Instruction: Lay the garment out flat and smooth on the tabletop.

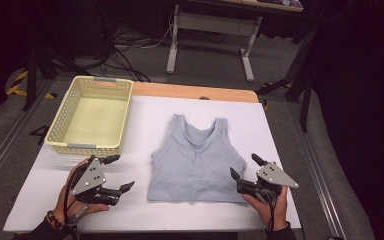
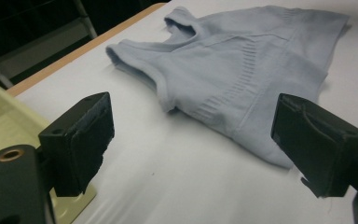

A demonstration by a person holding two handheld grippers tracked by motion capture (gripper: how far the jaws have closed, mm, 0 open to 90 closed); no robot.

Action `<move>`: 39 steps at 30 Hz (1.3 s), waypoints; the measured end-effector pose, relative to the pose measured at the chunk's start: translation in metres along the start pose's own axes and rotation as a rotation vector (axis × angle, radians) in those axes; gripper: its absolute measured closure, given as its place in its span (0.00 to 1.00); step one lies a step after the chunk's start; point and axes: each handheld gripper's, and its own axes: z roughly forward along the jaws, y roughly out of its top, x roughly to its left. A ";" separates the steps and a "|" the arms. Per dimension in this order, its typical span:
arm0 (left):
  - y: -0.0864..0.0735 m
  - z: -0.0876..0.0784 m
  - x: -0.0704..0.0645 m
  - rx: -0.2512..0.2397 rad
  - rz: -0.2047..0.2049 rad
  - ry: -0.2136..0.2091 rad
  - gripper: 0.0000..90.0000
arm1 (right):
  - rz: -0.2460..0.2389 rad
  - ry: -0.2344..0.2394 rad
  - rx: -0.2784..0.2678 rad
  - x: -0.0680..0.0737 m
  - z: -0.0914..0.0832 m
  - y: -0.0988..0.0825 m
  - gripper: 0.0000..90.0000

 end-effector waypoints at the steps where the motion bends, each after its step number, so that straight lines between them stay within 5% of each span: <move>1: -0.005 -0.003 0.002 -0.001 -0.013 0.013 0.14 | -0.002 0.001 0.008 0.001 0.000 -0.002 0.18; 17: -0.022 -0.021 0.000 0.029 -0.056 0.062 0.12 | -0.031 0.002 0.015 0.007 0.000 -0.002 0.17; 36: -0.033 -0.036 -0.004 0.066 -0.078 0.112 0.11 | -0.033 0.072 0.006 0.013 0.023 0.008 0.16; 39: -0.033 -0.036 -0.004 0.070 -0.077 0.108 0.11 | 0.044 0.131 0.008 0.012 0.024 0.009 0.16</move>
